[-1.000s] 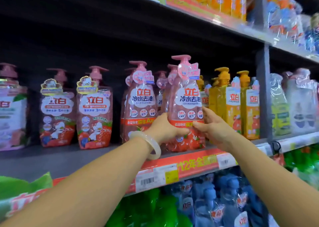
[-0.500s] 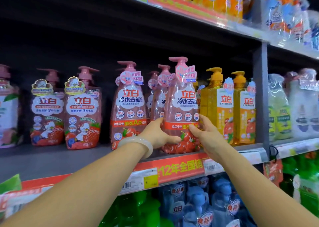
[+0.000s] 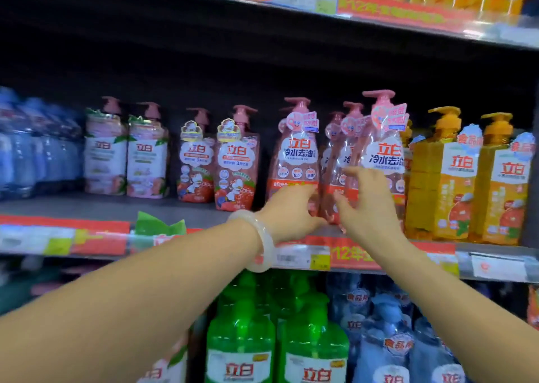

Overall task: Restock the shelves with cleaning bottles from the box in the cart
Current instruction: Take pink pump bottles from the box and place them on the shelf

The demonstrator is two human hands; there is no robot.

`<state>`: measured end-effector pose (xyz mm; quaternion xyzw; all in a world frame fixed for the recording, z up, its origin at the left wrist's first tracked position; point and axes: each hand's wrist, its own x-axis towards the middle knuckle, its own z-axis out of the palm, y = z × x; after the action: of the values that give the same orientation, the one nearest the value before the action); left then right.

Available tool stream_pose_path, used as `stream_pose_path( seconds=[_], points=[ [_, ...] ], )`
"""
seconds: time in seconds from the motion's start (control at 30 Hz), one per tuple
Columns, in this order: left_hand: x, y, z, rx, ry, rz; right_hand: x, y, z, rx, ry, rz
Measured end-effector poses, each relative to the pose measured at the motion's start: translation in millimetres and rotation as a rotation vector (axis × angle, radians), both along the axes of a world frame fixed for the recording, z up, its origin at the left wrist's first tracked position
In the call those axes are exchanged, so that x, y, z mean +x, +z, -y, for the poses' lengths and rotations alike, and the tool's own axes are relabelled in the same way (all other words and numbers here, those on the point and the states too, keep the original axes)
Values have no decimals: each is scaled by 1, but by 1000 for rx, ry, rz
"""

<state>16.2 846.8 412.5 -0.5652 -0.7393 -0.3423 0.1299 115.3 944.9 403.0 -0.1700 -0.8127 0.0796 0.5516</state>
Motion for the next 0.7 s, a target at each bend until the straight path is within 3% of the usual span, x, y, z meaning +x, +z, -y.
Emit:
stream_pose_path(
  seconds=[0.13,0.27,0.47,0.7],
  points=[
    [-30,-14,80,8,249,-82,-49,-6,80,96,154,246],
    [-53,-34,199,-209,556,-170,-93,-37,173,247,342,430],
    [-70,-94,381,-819,893,81,-127,-113,310,348,623,808],
    [-99,-185,553,-971,1101,305,-170,-223,432,362,845,1058]
  ],
)
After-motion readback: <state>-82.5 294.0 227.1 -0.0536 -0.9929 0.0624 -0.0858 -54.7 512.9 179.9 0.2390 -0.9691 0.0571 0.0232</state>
